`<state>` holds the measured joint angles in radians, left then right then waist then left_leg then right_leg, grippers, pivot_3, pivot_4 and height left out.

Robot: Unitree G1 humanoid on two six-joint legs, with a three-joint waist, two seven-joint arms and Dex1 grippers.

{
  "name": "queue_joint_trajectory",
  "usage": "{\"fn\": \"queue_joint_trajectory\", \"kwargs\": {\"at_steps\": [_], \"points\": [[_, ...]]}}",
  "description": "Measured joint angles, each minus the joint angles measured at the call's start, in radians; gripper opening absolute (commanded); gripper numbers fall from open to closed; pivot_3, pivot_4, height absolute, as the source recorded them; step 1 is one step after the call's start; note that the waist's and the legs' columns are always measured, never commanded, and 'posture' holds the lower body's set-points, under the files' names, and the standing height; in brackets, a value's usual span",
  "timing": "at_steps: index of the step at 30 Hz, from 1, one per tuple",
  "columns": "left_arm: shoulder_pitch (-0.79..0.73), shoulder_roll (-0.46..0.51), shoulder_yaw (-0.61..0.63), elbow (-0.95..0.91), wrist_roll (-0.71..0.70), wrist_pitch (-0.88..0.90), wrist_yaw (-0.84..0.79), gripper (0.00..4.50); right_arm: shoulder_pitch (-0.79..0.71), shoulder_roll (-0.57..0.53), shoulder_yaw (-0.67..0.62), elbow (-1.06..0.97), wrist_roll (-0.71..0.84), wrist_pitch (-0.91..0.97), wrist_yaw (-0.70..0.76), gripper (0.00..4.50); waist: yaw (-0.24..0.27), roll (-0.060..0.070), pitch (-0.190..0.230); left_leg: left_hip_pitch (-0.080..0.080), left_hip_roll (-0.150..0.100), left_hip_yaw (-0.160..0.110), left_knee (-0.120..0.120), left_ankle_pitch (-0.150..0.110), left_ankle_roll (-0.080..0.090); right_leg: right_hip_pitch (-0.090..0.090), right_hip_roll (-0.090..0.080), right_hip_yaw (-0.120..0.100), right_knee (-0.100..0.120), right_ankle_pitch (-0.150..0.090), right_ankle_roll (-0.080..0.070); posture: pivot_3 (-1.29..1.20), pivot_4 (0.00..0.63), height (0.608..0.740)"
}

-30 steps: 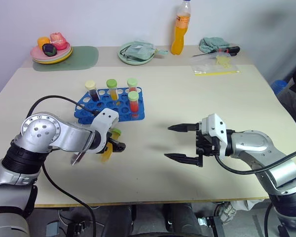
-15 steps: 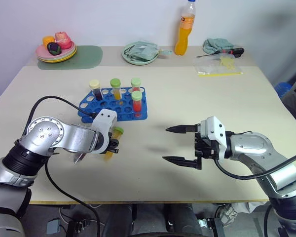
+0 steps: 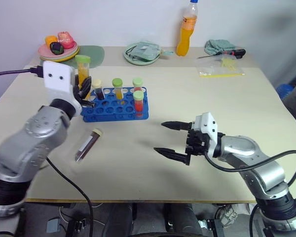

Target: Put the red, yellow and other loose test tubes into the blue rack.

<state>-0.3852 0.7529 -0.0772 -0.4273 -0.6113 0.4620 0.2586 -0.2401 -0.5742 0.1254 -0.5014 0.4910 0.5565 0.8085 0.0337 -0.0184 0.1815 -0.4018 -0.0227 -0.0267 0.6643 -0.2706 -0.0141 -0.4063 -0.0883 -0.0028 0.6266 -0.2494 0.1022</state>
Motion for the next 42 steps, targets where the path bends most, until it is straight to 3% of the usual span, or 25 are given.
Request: {"fn": "queue_joint_trajectory", "kwargs": {"at_steps": [2,5,13,24,42], "points": [[0.013,-0.144,-0.042,0.071,0.152,-0.133,0.004,0.72,0.002,0.030,0.004,0.003,-0.006,0.004,-0.033,4.50,0.005,0.000,0.000,-0.001,0.000,0.000,0.000,-0.001,0.001,-0.001,-0.001,0.000,0.000,0.001,0.001,0.00,0.150,0.740],[0.061,-0.275,-0.096,0.199,0.306,-0.325,-0.039,0.72,0.006,0.047,0.009,0.003,-0.008,0.008,-0.067,4.50,0.004,-0.001,0.000,-0.003,0.000,0.000,0.000,-0.001,0.001,-0.004,-0.001,0.000,0.001,0.002,0.004,0.00,0.150,0.740],[0.088,-0.446,-0.071,0.428,0.418,-0.560,-0.198,0.72,0.020,0.048,0.009,-0.004,-0.007,0.027,-0.108,4.50,0.003,0.000,0.000,-0.004,0.001,0.000,0.001,-0.001,0.002,-0.005,0.000,-0.001,0.003,0.003,0.004,0.00,0.150,0.740],[-0.002,-0.567,-0.020,0.630,0.480,-0.692,-0.300,0.72,0.023,0.046,0.009,-0.009,-0.006,0.039,-0.119,4.50,0.003,0.000,0.000,-0.004,-0.001,-0.001,0.002,-0.001,0.002,-0.005,0.001,-0.002,0.004,0.005,0.008,0.00,0.150,0.740],[-0.007,-0.620,0.037,0.762,0.578,-0.881,-0.311,0.72,0.027,0.044,0.009,-0.034,-0.005,0.047,-0.112,4.50,0.004,0.000,-0.001,-0.002,-0.001,-0.001,0.002,-0.001,0.002,-0.003,0.001,-0.002,0.004,0.005,0.009,0.00,0.150,0.740]]}}
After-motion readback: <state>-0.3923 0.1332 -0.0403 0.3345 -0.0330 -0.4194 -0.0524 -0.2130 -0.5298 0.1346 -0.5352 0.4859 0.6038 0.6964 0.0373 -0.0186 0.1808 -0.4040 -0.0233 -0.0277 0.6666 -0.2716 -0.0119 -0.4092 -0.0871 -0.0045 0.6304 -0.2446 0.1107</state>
